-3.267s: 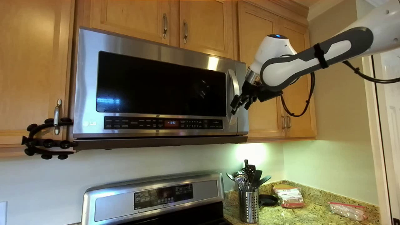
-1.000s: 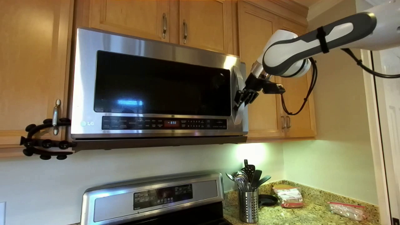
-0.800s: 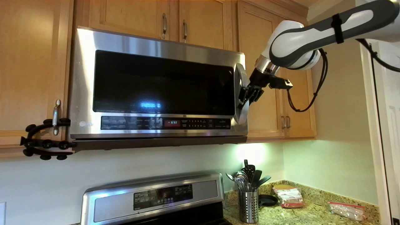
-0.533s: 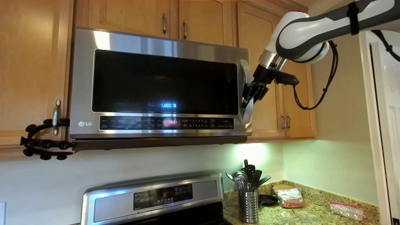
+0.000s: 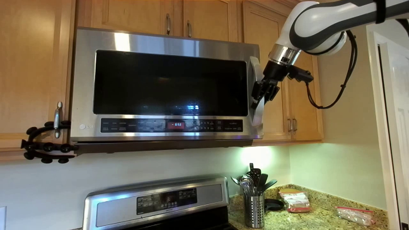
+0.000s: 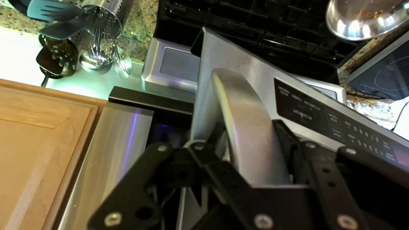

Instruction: Open the microwave door

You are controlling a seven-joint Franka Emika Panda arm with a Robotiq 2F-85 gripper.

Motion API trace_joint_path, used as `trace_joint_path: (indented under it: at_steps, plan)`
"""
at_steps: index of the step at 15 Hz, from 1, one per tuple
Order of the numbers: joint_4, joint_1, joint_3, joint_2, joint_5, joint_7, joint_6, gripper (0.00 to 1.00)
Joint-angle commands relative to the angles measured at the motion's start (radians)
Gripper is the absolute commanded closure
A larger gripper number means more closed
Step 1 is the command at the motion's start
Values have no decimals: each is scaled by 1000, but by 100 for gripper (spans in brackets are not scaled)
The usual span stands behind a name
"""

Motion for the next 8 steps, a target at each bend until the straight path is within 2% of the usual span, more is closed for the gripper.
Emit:
trace_joint_path:
  at_steps: [1, 2, 6, 8]
  plan:
    - [6, 44, 23, 1, 32, 16, -156, 35]
    - [10, 49, 28, 2, 34, 17, -205, 31]
    - [51, 65, 26, 24, 60, 4, -454, 7]
    - [78, 69, 17, 41, 63, -12, -580, 0]
